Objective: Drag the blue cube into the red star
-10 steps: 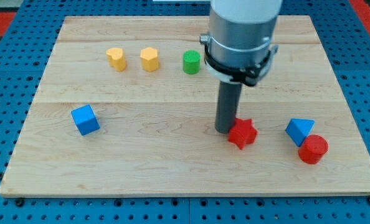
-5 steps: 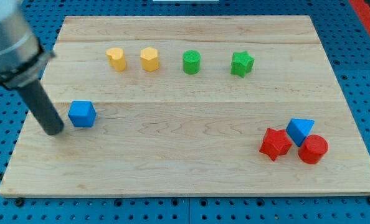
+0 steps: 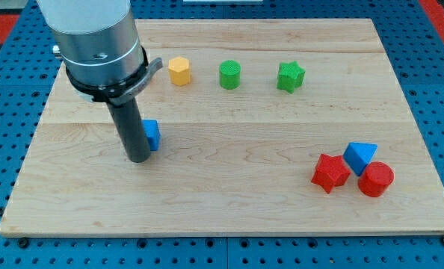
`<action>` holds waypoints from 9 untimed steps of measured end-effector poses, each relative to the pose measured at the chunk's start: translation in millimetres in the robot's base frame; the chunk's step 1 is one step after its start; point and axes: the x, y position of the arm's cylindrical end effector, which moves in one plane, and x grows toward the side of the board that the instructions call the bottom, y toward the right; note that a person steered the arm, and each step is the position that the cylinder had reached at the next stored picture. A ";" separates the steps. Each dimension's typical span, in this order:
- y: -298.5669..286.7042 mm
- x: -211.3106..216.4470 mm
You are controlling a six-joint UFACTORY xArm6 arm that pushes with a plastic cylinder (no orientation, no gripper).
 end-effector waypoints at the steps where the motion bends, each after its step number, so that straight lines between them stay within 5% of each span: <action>1: -52.6 -37.5; 2: -33.3 -44.7; 4: 158.3 3.7; 5: 101.0 -25.7; 8: 242.4 2.9; 9: 252.8 -54.4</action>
